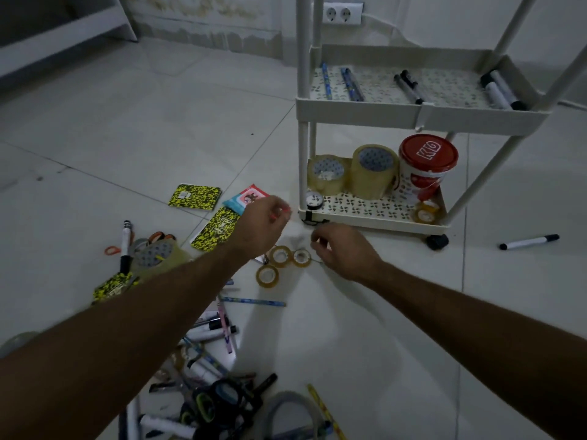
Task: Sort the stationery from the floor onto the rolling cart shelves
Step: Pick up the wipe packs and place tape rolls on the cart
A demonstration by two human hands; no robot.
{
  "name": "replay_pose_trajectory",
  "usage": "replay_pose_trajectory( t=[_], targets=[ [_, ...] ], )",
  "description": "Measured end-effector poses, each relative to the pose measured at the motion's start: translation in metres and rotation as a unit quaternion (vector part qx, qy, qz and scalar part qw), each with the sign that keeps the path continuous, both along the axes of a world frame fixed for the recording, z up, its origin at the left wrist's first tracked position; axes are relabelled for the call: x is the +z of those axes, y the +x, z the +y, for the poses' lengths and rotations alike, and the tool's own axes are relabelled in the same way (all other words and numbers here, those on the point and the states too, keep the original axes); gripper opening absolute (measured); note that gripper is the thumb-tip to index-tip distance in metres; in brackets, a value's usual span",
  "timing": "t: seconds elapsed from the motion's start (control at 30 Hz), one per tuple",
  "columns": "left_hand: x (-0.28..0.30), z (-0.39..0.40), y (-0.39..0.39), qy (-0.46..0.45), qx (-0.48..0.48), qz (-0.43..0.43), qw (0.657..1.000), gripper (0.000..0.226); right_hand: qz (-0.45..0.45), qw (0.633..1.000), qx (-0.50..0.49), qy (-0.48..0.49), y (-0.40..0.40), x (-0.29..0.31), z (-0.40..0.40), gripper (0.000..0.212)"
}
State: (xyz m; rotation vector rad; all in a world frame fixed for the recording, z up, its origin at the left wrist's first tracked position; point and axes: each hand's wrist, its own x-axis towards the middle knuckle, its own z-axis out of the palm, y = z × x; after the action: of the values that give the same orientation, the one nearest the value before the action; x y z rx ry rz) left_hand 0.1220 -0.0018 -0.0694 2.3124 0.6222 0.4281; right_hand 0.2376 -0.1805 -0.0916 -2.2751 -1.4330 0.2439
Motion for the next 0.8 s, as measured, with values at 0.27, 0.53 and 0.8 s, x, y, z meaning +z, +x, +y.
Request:
replay_pose_trajectory(
  t=[0.27,0.53,0.8],
  targets=[
    [-0.021,0.002,-0.048,0.179,-0.113,0.281,0.936,0.023,-0.027,0.987,0.004,-0.159,-0.027,-0.031,0.018,0.026],
    [-0.037,-0.009,-0.057,0.209,-0.155,0.318,0.912,0.032,-0.041,0.992,0.018,-0.114,-0.028,-0.029,-0.001,0.024],
    [-0.019,-0.034,-0.033,0.154,-0.177,0.208,0.949,0.031,-0.032,0.985,-0.151,0.075,0.044,0.002,-0.043,0.027]
  ],
)
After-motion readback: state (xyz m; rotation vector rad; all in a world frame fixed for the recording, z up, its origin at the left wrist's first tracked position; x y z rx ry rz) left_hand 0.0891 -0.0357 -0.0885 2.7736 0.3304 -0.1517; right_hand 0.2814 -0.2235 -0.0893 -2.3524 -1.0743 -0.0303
